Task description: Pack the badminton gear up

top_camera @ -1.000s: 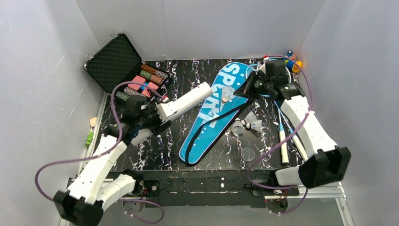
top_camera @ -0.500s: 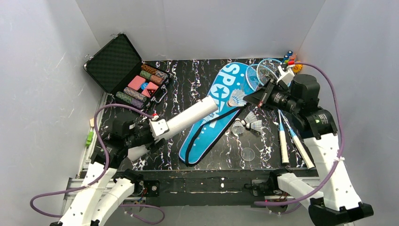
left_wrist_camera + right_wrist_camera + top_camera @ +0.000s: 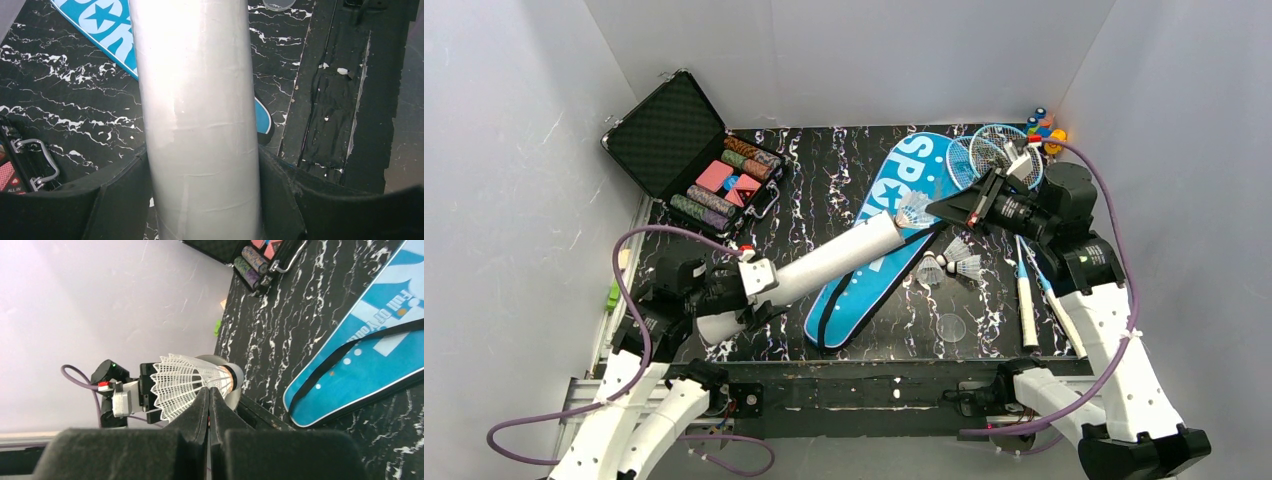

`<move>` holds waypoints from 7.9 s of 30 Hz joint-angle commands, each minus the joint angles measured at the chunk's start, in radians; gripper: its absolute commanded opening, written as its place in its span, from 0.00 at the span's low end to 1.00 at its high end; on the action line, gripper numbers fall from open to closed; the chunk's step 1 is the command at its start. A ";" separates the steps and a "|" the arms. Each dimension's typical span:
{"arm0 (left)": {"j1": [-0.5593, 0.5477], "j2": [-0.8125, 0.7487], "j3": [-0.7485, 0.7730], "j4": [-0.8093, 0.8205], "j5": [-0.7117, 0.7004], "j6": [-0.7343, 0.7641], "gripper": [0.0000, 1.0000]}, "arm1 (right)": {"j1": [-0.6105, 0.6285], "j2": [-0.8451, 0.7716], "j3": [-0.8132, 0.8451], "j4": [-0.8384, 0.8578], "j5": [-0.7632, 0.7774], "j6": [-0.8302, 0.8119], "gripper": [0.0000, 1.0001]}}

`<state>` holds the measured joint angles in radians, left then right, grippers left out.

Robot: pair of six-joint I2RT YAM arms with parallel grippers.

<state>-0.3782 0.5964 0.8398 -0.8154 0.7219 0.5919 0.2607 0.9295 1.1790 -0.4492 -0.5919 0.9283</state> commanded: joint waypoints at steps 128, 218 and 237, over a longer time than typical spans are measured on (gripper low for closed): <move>-0.110 0.312 0.099 0.085 0.257 0.193 0.00 | 0.667 0.050 0.003 -0.085 0.576 -0.175 0.54; -0.108 0.222 -0.088 0.013 0.131 0.376 0.00 | 0.252 -0.170 -0.267 -0.159 0.107 -0.308 0.01; -0.107 0.239 -0.085 0.017 0.123 0.402 0.00 | 0.574 -0.007 0.004 -0.264 0.018 -0.392 0.01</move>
<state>-0.4828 0.8482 0.7338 -0.8085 0.8219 0.9771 0.7868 0.8959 1.1248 -0.7116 -0.5961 0.5678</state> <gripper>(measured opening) 0.556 0.022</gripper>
